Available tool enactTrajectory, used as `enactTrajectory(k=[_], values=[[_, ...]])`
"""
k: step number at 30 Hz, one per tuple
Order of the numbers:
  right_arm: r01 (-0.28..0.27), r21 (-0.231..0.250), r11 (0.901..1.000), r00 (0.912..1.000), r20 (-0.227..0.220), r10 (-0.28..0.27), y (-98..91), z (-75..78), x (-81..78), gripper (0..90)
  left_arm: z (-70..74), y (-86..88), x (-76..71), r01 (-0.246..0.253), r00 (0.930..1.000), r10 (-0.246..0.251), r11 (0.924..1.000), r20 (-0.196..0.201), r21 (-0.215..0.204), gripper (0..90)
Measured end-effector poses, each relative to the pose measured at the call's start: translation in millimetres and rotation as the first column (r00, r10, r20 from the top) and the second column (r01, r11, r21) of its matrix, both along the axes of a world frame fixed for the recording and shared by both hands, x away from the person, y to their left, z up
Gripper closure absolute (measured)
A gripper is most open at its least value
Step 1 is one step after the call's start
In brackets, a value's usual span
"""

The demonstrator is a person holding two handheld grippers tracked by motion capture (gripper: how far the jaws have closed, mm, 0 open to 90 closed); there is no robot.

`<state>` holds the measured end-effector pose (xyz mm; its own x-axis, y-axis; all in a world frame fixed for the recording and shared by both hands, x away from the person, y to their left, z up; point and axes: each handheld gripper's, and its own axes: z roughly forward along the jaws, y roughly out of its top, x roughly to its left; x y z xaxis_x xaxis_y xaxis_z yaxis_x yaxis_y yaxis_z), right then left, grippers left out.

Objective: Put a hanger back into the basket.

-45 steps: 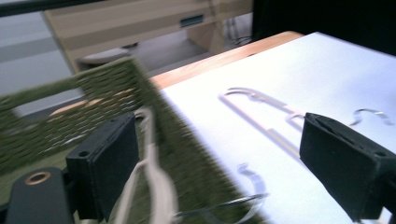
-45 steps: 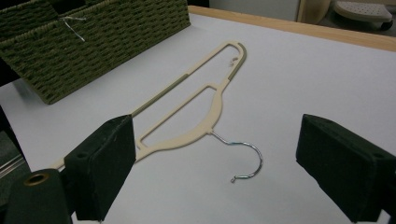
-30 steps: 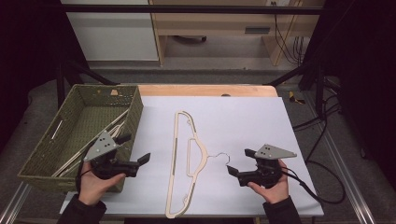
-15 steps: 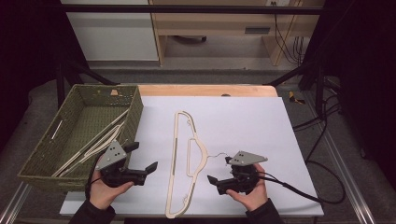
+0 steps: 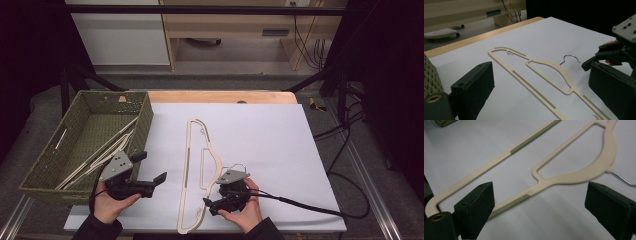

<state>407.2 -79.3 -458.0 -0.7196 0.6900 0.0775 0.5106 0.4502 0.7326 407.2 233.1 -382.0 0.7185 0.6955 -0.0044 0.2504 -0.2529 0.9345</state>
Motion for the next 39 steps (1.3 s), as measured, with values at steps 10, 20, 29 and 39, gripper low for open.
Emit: enactTrajectory(k=[10,20,29,39], values=[[0.017,-0.095,0.9953,0.9998,-0.002,-0.017,22.2,-25.8,4.6,8.2,0.8,2.6,0.1,-0.011,0.9999,0.011,0.9999,0.001,-0.005,6.3],[0.054,-0.158,0.9859,0.9969,-0.047,-0.063,16.7,-21.0,4.5,9.3,-0.4,6.1,0.6,-0.023,0.9997,0.022,0.9997,-0.009,-0.009,6.5],[0.088,-0.187,0.9784,0.9916,-0.078,-0.104,-2.1,-15.8,3.9,20.2,-1.7,6.4,0.8,-0.024,0.9996,0.024,0.9997,-0.013,-0.001,6.7],[0.125,-0.190,0.9737,0.9829,-0.109,-0.148,-32.8,-9.1,6.1,46.7,-1.4,6.8,0.3,-0.027,0.9996,0.027,0.9996,-0.012,-0.005,6.7]])
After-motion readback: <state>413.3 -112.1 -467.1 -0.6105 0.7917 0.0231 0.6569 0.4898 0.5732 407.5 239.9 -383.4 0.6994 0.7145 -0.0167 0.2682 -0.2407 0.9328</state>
